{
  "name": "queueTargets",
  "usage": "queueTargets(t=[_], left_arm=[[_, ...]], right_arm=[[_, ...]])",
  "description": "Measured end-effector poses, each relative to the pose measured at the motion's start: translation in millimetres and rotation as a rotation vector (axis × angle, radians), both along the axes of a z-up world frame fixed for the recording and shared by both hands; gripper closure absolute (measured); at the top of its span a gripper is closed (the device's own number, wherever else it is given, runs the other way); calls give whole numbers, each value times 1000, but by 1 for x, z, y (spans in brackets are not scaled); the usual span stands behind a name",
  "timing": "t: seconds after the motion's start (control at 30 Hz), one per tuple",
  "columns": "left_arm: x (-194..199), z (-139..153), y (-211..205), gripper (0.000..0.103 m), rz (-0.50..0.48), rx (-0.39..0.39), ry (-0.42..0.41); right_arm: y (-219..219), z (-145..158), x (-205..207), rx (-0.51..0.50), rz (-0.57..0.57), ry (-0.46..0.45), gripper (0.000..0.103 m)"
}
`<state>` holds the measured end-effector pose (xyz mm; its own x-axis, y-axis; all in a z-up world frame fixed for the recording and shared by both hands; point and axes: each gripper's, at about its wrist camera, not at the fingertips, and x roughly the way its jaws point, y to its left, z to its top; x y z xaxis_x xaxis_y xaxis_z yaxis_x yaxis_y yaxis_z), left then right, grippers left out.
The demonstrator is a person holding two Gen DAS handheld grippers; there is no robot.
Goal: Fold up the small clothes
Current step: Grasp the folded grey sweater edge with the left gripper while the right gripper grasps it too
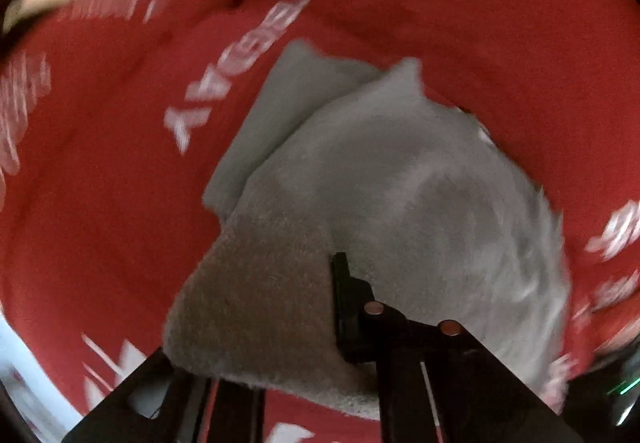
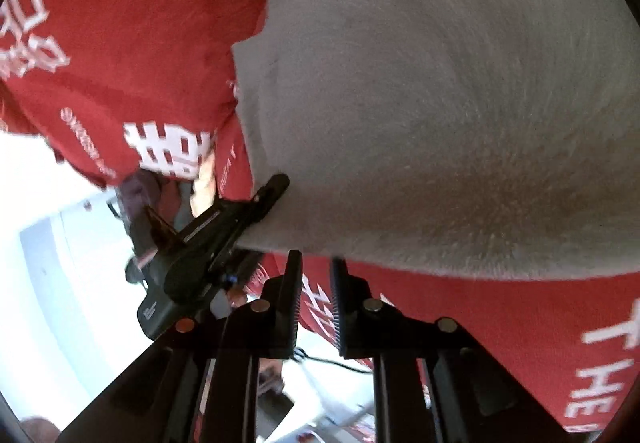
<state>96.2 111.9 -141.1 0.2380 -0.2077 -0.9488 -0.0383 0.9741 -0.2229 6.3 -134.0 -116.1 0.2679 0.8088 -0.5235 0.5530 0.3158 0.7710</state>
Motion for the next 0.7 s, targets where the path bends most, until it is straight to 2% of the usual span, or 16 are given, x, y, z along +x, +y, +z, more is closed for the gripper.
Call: queueTargets(t=[0.03,0.17,0.27,0.3,0.33,0.4,0.53,0.7], left_arm=[[-3,6,-7,91,-50,51,-43],[-13,21,-27,91,-194,172,-165],[-24,28,-46,91,-346,280,-274],[-29,30,-52,91,-402,311,-311],[-35,32,-56,91,-455,338,-347],[-41,36,-63,91,-525,367,-399],[-48,41,-77,91,-617,402,-467],[-55,42,-82,91,-671,405,-508]], right_arm=[[-4,9,3,-20,27,-13,84],[-25,40,24,-97,91,-75,84],[-37,57,53,-126,123,-107,83],[-38,64,70,-143,151,-125,75],[-38,69,82,-157,177,-137,54],[-30,78,114,-189,246,-155,30],[-1,77,169,-160,404,-146,26],[63,62,228,-143,681,-94,6]])
